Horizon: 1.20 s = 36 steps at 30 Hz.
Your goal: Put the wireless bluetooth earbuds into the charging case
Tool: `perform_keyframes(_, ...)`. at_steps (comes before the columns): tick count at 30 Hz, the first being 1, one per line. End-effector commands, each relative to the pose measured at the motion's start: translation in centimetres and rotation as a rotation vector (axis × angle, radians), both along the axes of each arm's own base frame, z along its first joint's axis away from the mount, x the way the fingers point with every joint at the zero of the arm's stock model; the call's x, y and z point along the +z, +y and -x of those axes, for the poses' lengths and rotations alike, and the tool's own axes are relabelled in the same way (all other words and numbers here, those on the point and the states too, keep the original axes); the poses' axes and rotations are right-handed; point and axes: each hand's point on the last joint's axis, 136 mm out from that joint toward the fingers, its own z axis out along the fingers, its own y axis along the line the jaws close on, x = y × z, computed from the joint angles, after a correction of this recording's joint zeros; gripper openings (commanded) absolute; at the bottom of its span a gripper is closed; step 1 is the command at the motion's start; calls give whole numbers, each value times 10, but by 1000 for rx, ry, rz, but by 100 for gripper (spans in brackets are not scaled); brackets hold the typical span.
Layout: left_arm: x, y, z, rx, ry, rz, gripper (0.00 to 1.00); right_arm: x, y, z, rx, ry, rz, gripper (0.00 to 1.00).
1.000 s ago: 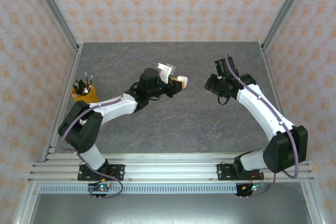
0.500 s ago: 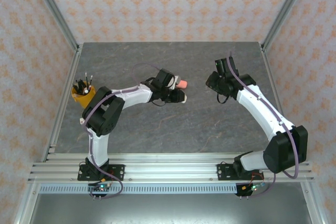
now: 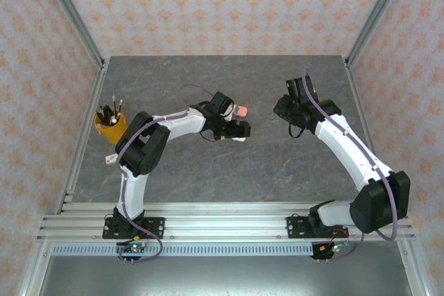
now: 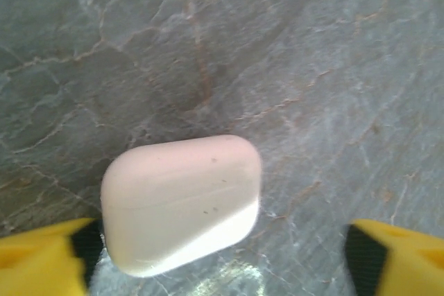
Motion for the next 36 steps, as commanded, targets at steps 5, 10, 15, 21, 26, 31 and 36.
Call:
perform_keyframes(5, 59, 95, -17, 156, -136, -201, 100, 36, -32, 11, -59, -76, 85, 81)
perform_keyframes(10, 140, 150, -23, 195, -446, -335, 100, 42, -72, 14, -144, -95, 206, 100)
perform_keyframes(15, 195, 205, -11, 256, -858, -522, 100, 42, -121, 14, -300, -180, 430, 100)
perform_keyframes(21, 179, 267, 10, 355, -994, -699, 100, 23, -155, 13, -396, -287, 657, 100)
perform_keyframes(26, 139, 307, 23, 487, -1028, -713, 100, -7, -159, 3, -377, -303, 711, 100)
perform_keyframes(31, 104, 334, 24, 623, -1004, -647, 100, -44, -156, -6, -330, -348, 753, 100)
perform_keyframes(36, 80, 334, 4, 579, -969, -605, 100, -71, -146, -18, -251, -476, 715, 100)
